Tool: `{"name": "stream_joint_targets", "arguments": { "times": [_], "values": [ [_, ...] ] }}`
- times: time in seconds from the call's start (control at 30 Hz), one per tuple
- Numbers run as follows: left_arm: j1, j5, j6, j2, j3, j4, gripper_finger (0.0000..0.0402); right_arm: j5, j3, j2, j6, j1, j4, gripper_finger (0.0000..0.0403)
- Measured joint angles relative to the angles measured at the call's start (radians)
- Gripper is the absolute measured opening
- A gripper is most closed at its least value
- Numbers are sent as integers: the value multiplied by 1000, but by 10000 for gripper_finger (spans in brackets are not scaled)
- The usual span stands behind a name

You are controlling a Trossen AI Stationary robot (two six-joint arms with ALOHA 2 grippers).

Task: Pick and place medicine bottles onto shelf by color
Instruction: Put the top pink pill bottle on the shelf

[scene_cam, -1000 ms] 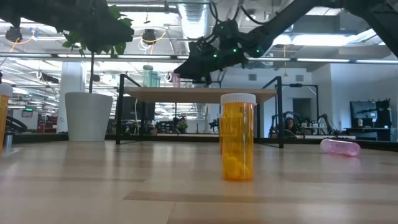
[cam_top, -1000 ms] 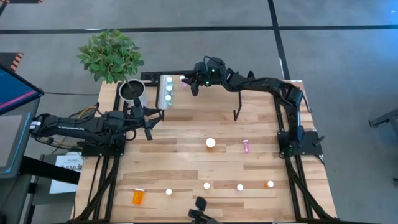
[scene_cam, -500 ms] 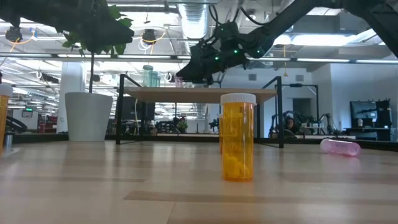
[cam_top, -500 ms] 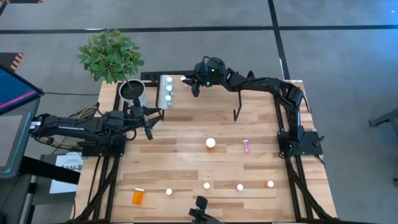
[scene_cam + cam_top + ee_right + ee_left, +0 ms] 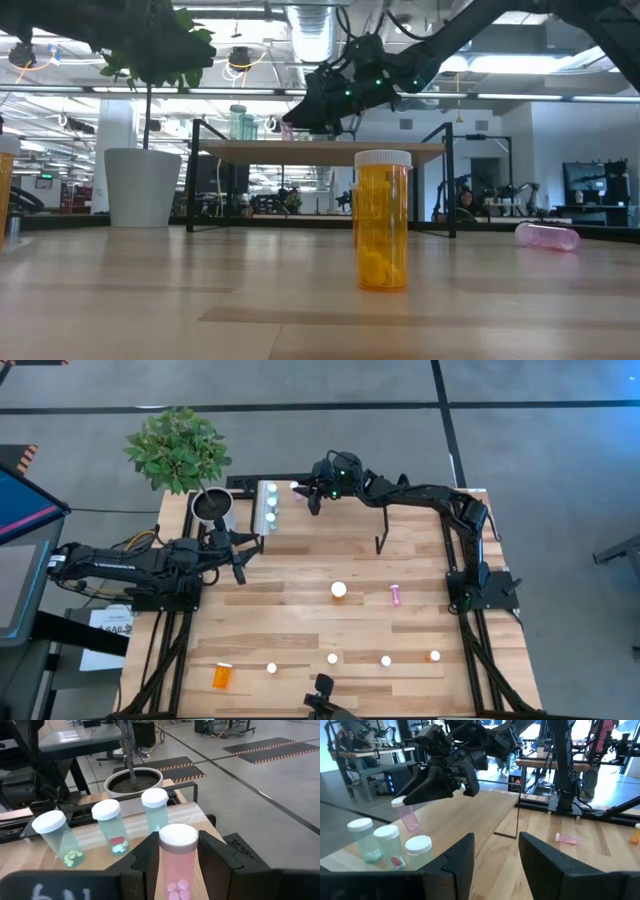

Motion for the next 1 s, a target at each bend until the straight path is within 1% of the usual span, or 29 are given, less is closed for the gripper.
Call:
{"name": "stream_joint_targets", "arguments": {
  "times": [0.47, 0.77, 0.87, 1.0],
  "values": [
    [0, 7, 0, 0, 0, 0, 141, 0, -7, 16, 1, -8, -26, 160],
    [0, 7, 0, 0, 0, 0, 141, -1, -7, 16, 0, -7, -35, 164],
    [0, 8, 0, 0, 0, 0, 141, -2, -7, 16, 0, -5, -43, 172],
    [0, 8, -7, 0, 0, 0, 141, -4, -7, 13, 5, -3, -58, 192]
  ]
}}
